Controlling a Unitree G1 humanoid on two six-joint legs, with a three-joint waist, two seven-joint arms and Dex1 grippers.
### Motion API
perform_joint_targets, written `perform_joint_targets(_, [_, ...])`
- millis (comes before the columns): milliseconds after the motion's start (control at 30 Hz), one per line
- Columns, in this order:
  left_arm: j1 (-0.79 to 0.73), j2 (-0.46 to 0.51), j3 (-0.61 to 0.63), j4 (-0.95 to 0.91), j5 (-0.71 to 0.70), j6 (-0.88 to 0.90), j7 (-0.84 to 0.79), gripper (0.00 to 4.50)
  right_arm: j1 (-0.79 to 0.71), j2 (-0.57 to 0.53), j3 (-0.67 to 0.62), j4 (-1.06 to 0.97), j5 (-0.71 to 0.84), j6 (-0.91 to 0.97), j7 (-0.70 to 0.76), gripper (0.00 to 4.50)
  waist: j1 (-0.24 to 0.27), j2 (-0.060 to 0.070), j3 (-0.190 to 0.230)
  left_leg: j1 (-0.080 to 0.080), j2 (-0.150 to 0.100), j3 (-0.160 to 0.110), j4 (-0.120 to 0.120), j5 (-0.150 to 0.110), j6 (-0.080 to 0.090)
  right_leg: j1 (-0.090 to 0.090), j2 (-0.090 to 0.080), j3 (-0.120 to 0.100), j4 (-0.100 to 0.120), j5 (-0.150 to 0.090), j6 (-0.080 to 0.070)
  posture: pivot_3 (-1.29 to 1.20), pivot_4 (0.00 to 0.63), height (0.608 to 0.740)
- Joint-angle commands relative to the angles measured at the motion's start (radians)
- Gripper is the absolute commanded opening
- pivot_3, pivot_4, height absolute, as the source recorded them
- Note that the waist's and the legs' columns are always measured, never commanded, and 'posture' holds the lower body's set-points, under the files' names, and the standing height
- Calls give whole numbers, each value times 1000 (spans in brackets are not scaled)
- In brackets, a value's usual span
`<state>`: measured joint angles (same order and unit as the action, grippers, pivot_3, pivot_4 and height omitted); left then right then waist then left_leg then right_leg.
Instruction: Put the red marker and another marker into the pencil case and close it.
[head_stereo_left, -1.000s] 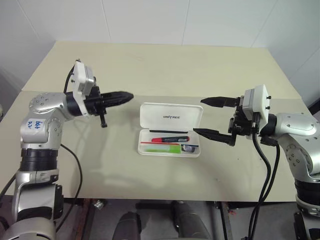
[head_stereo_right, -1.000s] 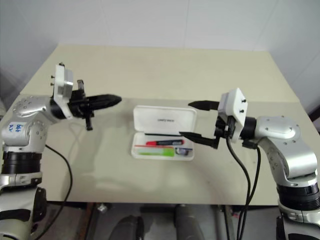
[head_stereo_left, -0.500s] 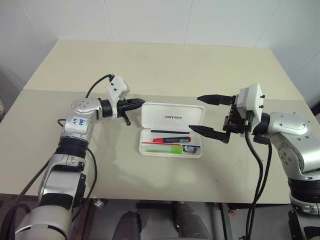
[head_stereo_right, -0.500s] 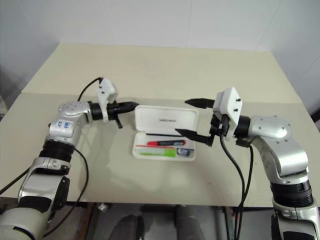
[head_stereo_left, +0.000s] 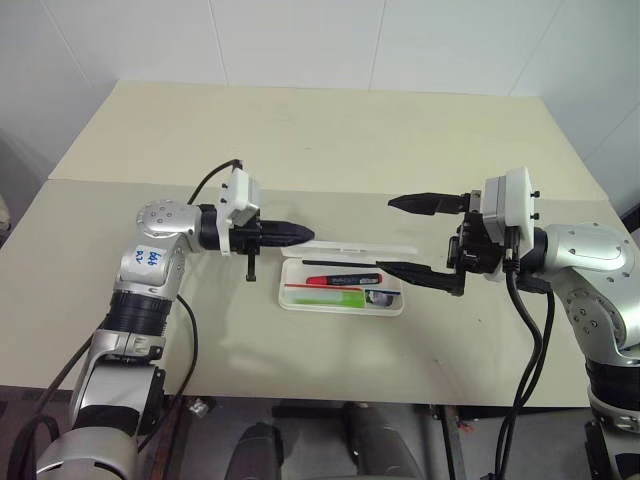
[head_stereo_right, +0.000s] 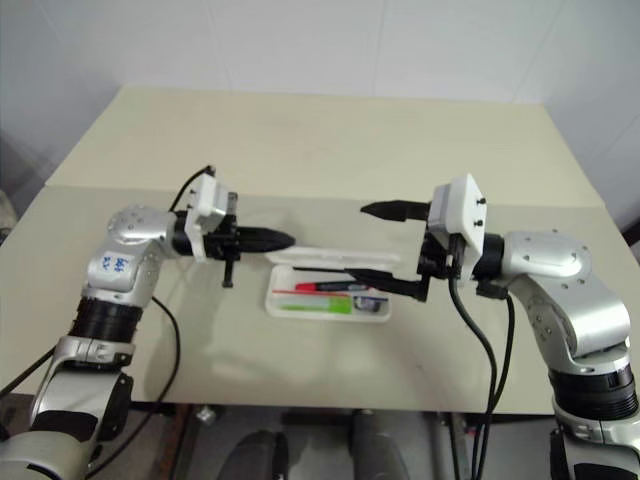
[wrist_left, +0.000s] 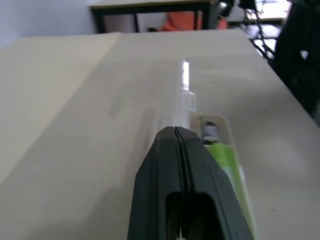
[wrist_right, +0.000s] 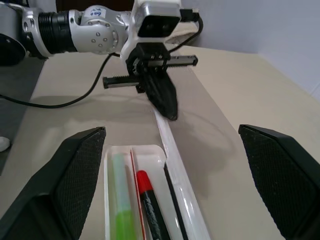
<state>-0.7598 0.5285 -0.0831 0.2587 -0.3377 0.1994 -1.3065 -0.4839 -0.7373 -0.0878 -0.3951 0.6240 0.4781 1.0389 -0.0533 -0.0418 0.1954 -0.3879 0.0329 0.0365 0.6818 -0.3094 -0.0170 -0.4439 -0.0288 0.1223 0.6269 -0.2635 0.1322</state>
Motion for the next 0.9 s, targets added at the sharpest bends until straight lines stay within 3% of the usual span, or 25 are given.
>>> perform_joint_targets(33, [41,19,-69,-59,45,1,-25,35,-7,-13,-32,-40,26,4,-14,4500,0,0,0,0,0,0,0,0,0,0,0,0,0,0,0,0,150,740])
perform_joint_targets(333, [114,-20,-217,-70,188,-1,50,35,10,5,-20,-62,22,11,-62,4500,0,0,0,0,0,0,0,0,0,0,0,0,0,0,0,0,150,740])
perform_joint_targets(633, [141,-16,-253,-122,204,75,72,35,44,17,-21,-98,28,21,-110,4500,0,0,0,1,0,0,0,0,0,1,0,1,0,0,0,0,150,740])
perform_joint_targets(900, [109,-7,-36,-183,24,114,100,35,42,13,-17,-77,29,27,-104,4500,-2,0,0,1,0,0,0,0,0,1,0,1,0,0,0,0,150,740])
